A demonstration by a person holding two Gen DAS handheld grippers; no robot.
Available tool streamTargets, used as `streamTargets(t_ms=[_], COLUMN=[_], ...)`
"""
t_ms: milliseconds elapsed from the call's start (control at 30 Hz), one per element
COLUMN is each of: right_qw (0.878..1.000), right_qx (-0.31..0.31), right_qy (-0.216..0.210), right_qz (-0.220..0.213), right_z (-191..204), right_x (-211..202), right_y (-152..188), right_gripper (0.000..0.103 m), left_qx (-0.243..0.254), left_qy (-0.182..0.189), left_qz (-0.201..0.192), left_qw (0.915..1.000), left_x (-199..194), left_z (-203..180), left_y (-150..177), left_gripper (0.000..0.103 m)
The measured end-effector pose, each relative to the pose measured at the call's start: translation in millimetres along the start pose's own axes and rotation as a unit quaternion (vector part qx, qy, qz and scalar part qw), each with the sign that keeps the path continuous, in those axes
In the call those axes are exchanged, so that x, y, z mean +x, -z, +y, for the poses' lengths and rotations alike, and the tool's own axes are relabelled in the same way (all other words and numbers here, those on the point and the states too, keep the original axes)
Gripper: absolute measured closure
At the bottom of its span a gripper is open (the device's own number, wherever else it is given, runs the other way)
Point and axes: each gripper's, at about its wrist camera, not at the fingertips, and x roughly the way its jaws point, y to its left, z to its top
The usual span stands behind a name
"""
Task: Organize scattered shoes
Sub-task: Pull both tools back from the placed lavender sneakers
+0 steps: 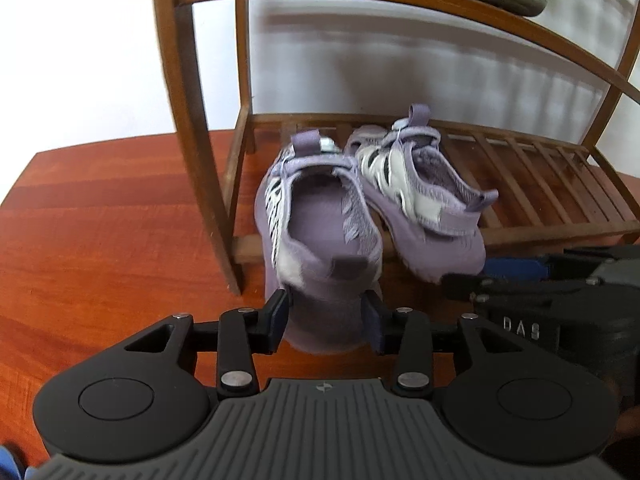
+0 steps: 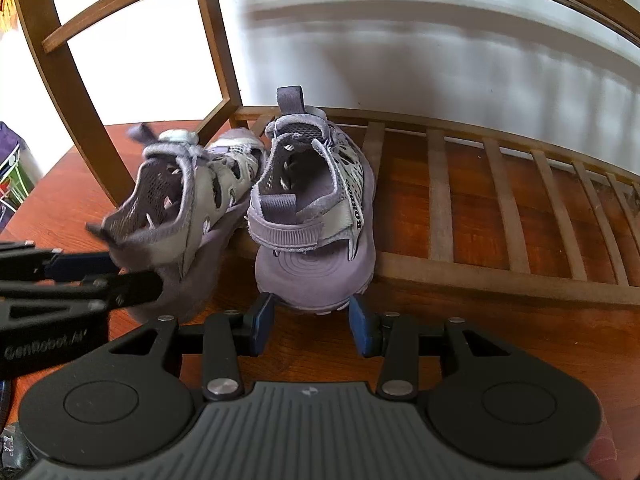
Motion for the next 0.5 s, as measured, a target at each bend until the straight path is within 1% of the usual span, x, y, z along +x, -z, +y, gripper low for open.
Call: streamTargets(t_ms=[100,300,400,467,500], right_qw=[1.0,1.0,1.0,1.0,1.0], right_qx=[0.001,-0.001,-0.002,-0.002,-0.002], right_qy=[-0.001,-0.001,0.0,0.002,0.003], right_qz=[0.002,0.003,0.001,-0.002,-0.003], right_z=[1,2,3,3,2], right_x=[0,-3,-5,-6,-7], right_y=[2,6,7,7,6], right_gripper=[0.056,0.056,0.056,0.056,0.056], left_qx=[0.001,0.005,0.005,0.003,0.001], left_qy=[0.002,0.005,0.006,0.008,0.008], left_qz=[0.005,0.019,0.017,0.017,0.016], left_qw=[1.0,0.9998,0.9998,0.9998,0.9998], left_x=[-3,5,9,11,12], left_z=[1,-3,-3,-3,-2], left_y=[6,14,15,14,13], left_gripper=[0.056,0.056,0.061,0.068,0.07])
